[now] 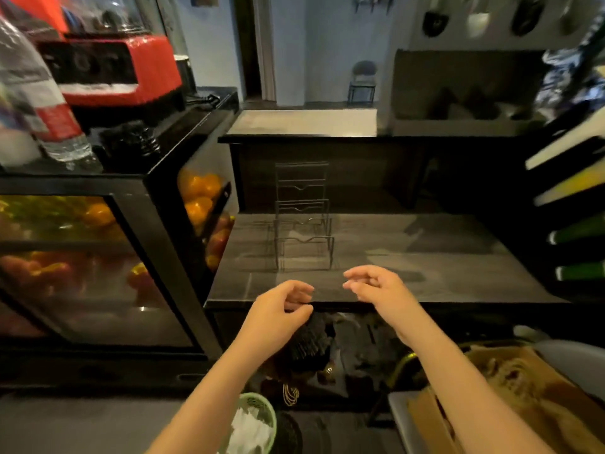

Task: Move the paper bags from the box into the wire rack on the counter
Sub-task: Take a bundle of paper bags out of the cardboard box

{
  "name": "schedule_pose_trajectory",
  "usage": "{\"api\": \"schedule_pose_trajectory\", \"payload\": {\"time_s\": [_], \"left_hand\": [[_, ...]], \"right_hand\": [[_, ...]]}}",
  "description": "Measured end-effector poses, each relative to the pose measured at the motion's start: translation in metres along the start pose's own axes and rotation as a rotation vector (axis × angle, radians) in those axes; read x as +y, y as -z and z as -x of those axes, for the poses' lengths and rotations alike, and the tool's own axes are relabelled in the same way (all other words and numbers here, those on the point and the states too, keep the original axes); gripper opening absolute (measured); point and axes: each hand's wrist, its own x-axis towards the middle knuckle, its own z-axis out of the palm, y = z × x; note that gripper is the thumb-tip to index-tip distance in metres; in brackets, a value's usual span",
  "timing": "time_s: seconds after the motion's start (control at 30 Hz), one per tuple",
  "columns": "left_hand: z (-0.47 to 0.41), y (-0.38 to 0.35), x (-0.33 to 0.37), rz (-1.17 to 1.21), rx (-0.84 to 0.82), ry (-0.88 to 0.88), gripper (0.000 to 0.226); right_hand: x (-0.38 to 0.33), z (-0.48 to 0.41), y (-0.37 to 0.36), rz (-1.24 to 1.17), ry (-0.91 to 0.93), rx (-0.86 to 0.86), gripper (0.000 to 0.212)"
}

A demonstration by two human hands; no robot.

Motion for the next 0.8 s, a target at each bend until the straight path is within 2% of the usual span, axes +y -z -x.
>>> {"api": "schedule_pose_trajectory", "payload": {"time_s": [0.33, 0.57, 0.8], "left_hand": [[-0.033, -0.013, 0.034, 0.041, -0.115, -0.068, 0.021], [-0.074, -0.054, 0.037, 0.021, -0.207, -0.056, 0.028], [-0.139, -0.115, 0.081, -0.02, -0.246, -0.067, 0.025]], "right_hand": [[0.004, 0.018, 0.048, -0.153, -0.073, 0.183, 0.024], [0.019, -0.02, 0.086, -0.118, -0.12, 0.139, 0.016], [0.045, -0.058, 0.15, -0.045, -0.098, 0.157, 0.012]]}}
